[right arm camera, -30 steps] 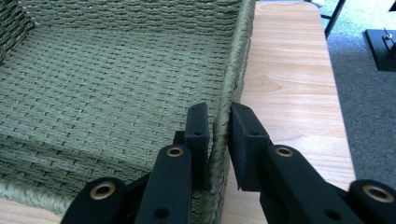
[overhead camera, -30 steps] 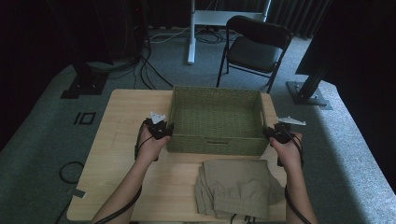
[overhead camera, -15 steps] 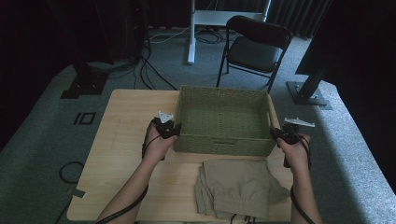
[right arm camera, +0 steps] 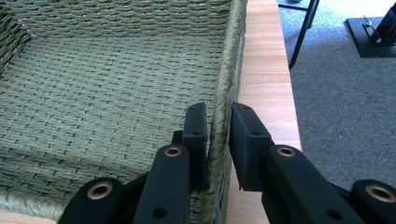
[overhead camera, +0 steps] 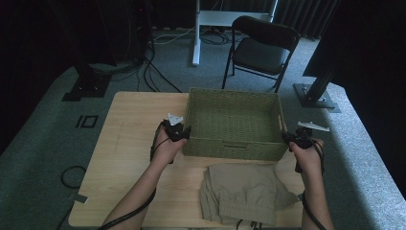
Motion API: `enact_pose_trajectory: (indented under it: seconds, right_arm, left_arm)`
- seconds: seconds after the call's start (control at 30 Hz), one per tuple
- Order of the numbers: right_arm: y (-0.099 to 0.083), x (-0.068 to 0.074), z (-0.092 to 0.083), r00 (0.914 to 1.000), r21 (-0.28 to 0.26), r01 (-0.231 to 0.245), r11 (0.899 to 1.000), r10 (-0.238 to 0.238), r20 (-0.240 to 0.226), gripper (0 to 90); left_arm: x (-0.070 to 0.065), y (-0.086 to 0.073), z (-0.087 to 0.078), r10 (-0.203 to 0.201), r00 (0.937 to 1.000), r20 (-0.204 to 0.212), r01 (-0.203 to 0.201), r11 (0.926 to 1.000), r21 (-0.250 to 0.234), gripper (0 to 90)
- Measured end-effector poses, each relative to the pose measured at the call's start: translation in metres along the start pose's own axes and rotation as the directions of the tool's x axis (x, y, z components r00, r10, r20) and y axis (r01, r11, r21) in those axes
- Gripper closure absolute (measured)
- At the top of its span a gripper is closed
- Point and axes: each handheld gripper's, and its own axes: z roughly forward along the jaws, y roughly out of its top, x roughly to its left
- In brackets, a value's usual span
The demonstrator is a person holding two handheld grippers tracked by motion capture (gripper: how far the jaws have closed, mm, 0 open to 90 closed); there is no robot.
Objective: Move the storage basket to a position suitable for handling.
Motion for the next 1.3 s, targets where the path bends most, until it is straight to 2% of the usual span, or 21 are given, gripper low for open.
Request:
enact_pose_trajectory:
  seconds: [0.2, 0.33, 0.43, 0.47, 0.5, 0.53, 0.57, 0.6, 0.63, 0.7, 0.73, 0.77, 0.8, 0.83, 0.87, 0.9, 0.97, 1.07, 1.1, 1.17, 1.3]
  right_arm:
    - [0.001, 0.002, 0.0, 0.9998, 0.005, 0.014, 1.0, -0.014, 0.011, 77.6]
    - [0.003, 0.004, 0.0, 0.9995, -0.008, 0.028, 1.0, -0.028, 0.015, 74.0]
    - [0.005, 0.007, -0.002, 0.9987, -0.026, 0.05, 0.998, -0.049, 0.012, 68.0]
    - [0.008, 0.009, -0.004, 0.9987, -0.053, 0.051, 0.997, -0.051, 0.0, 62.0]
    - [0.008, 0.009, -0.004, 0.9987, -0.053, 0.051, 0.997, -0.051, 0.0, 62.0]
    - [0.009, 0.01, -0.005, 0.9983, -0.066, 0.056, 0.996, -0.057, -0.009, 57.3]
    - [0.01, 0.011, -0.006, 0.9971, -0.077, 0.074, 0.994, -0.075, -0.013, 54.3]
    - [0.011, 0.014, -0.008, 0.9957, -0.091, 0.087, 0.992, -0.09, -0.024, 48.3]
    - [0.012, 0.015, -0.009, 0.9957, -0.1, 0.086, 0.991, -0.089, -0.025, 46.6]
    - [0.013, 0.018, -0.01, 0.9929, -0.12, 0.106, 0.987, -0.112, -0.043, 38.5]
    - [0.013, 0.018, -0.01, 0.9929, -0.12, 0.106, 0.987, -0.112, -0.043, 38.5]
    - [0.014, 0.02, -0.01, 0.9919, -0.13, 0.102, 0.986, -0.111, -0.062, 37.1]
    - [0.014, 0.024, -0.011, 0.9887, -0.129, 0.117, 0.985, -0.128, -0.078, 30.0]
    - [0.014, 0.024, -0.011, 0.9887, -0.129, 0.117, 0.985, -0.128, -0.078, 30.0]
    - [0.014, 0.029, -0.011, 0.9816, -0.14, 0.137, 0.981, -0.153, -0.114, 22.3]
    - [0.014, 0.029, -0.011, 0.9816, -0.14, 0.137, 0.981, -0.153, -0.114, 22.3]
    - [0.013, 0.034, -0.012, 0.975, -0.145, 0.153, 0.977, -0.173, -0.139, 19.4]
    - [0.01, 0.043, -0.017, 0.9641, -0.163, 0.178, 0.97, -0.205, -0.168, 13.8]
    - [0.01, 0.043, -0.017, 0.9641, -0.163, 0.178, 0.97, -0.205, -0.168, 13.8]
    - [0.008, 0.047, -0.019, 0.9575, -0.164, 0.197, 0.966, -0.226, -0.179, 13.7]
    - [0.004, 0.05, -0.021, 0.9549, -0.162, 0.191, 0.968, -0.221, -0.198, 13.7]
  left_arm:
    - [0.0, 0.001, 0.0, 0.009, 1.0, 0.001, -0.009, 0.9999, 0.008, 70.3]
    - [0.002, 0.002, 0.0, -0.001, 0.9998, 0.018, 0.001, 1.0, 0.009, 66.1]
    - [0.002, 0.003, 0.0, 0.015, 0.9994, 0.033, -0.016, 0.9998, 0.013, 61.9]
    - [0.002, 0.006, -0.001, 0.02, 0.9987, 0.048, -0.02, 0.9998, 0.006, 56.5]
    - [0.002, 0.006, -0.001, 0.02, 0.9987, 0.048, -0.02, 0.9998, 0.006, 53.5]
    - [0.003, 0.007, -0.002, 0.01, 0.9985, 0.053, -0.01, 0.9999, -0.004, 53.5]
    - [0.003, 0.009, -0.003, 0.016, 0.9988, 0.046, -0.015, 0.9997, -0.017, 49.6]
    - [0.003, 0.011, -0.004, 0.031, 0.9988, 0.037, -0.031, 0.9993, -0.022, 40.8]
    - [0.003, 0.012, -0.005, 0.046, 0.9986, 0.027, -0.045, 0.9986, -0.027, 40.3]
    - [0.004, 0.016, -0.009, 0.029, 0.9986, 0.044, -0.027, 0.999, -0.035, 36.1]
    - [0.005, 0.018, -0.011, 0.021, 0.9985, 0.05, -0.019, 0.999, -0.041, 36.1]
    - [0.005, 0.02, -0.014, 0.031, 0.998, 0.054, -0.028, 0.9983, -0.05, 34.7]
    - [0.005, 0.023, -0.02, 0.056, 0.9957, 0.074, -0.05, 0.9958, -0.076, 28.6]
    - [0.005, 0.023, -0.02, 0.056, 0.9957, 0.074, -0.05, 0.9958, -0.076, 28.3]
    - [0.003, 0.024, -0.026, 0.072, 0.9917, 0.107, -0.062, 0.9942, -0.088, 26.8]
    - [0.003, 0.024, -0.026, 0.072, 0.9917, 0.107, -0.062, 0.9942, -0.088, 26.1]
    - [0.001, 0.025, -0.031, 0.08, 0.9884, 0.129, -0.071, 0.9952, -0.067, 26.0]
    - [-0.003, 0.023, -0.037, 0.079, 0.9807, 0.179, -0.068, 0.9953, -0.068, 20.1]
    - [-0.004, 0.022, -0.038, 0.089, 0.9784, 0.186, -0.078, 0.9948, -0.065, 20.1]
    - [-0.005, 0.019, -0.042, 0.089, 0.9772, 0.193, -0.078, 0.9949, -0.064, 20.1]
    - [-0.006, 0.013, -0.047, 0.079, 0.9757, 0.205, -0.067, 0.9958, -0.063, 20.1]
